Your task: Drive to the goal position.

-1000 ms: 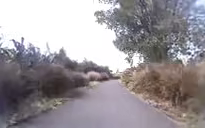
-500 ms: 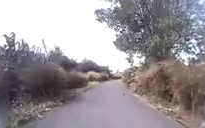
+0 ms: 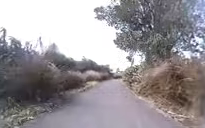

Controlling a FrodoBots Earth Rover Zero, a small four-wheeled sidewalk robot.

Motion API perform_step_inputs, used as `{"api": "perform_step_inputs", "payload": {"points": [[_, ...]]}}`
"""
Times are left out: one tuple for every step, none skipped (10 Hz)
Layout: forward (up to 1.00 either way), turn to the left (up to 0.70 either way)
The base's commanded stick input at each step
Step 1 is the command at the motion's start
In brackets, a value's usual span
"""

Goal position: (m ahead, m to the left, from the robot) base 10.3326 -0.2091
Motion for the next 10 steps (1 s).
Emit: {"api": "perform_step_inputs", "payload": {"points": [[0.85,0.00],[0.85,0.00],[0.85,0.00],[0.85,0.00],[0.85,0.00],[0.85,0.00],[0.85,0.00],[0.85,0.00],[0.85,0.00],[0.85,0.00]]}}
